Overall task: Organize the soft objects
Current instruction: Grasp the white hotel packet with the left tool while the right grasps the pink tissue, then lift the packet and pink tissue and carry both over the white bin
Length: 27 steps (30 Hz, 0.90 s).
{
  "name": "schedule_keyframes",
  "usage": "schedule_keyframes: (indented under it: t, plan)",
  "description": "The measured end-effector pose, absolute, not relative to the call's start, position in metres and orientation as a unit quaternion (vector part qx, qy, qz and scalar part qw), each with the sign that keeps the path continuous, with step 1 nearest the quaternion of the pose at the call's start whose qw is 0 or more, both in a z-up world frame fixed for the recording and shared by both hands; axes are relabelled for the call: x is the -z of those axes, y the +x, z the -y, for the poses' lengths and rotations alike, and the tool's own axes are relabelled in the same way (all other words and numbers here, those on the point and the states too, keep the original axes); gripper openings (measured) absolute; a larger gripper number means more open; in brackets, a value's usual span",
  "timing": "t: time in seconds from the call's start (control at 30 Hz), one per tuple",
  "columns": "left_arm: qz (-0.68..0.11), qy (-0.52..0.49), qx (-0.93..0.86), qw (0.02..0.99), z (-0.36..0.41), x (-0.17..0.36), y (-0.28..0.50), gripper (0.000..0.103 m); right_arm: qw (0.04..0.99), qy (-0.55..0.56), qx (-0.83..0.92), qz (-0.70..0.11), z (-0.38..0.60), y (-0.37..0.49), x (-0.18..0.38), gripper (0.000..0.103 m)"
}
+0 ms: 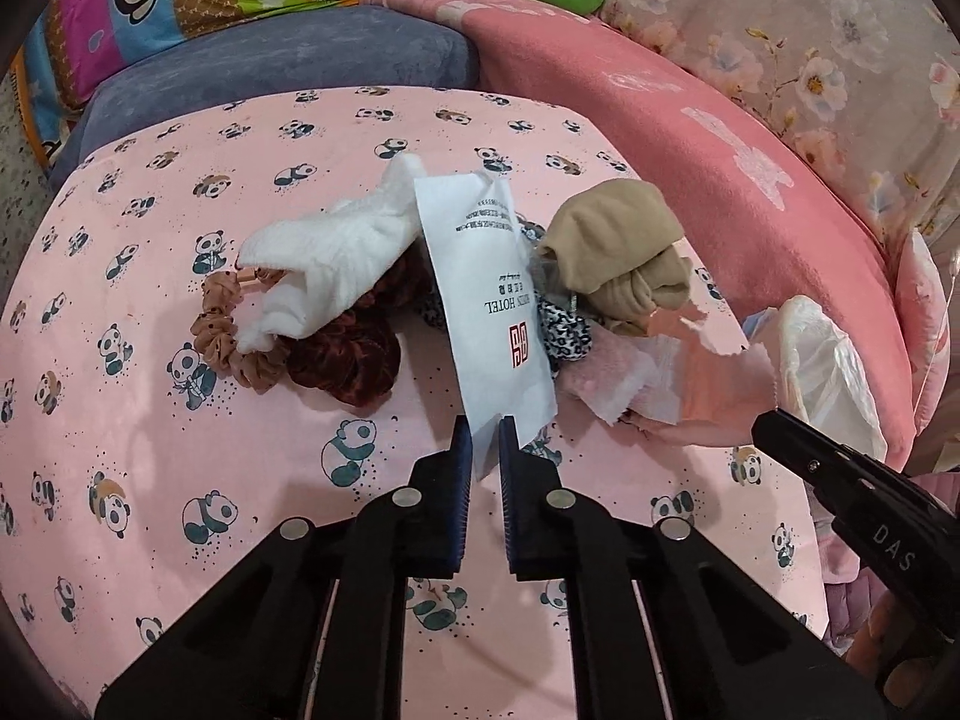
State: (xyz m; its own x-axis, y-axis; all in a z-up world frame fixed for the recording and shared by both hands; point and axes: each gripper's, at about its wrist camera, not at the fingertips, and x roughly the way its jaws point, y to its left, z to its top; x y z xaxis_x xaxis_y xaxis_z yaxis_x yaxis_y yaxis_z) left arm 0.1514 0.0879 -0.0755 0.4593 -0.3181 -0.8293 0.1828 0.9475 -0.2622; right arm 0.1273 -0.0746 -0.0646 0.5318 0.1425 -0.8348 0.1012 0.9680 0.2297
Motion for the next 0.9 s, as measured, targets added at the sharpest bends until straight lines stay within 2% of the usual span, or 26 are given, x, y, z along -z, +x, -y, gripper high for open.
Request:
schedule_keyframes:
  t: [0.67, 0.9]
  plan:
    - [-0.446, -0.033, 0.196, 0.873, -0.029, 0.008, 0.123, 0.004, 0.905, 0.155, 0.009, -0.396, 0.122, 0.075, -0.012, 0.002]
    - [-0.470, -0.061, 0.172, 0.864, -0.044, 0.023, 0.127, 0.005, 0.909, 0.170, 0.025, -0.380, 0.145, 0.060, -0.027, 0.002]
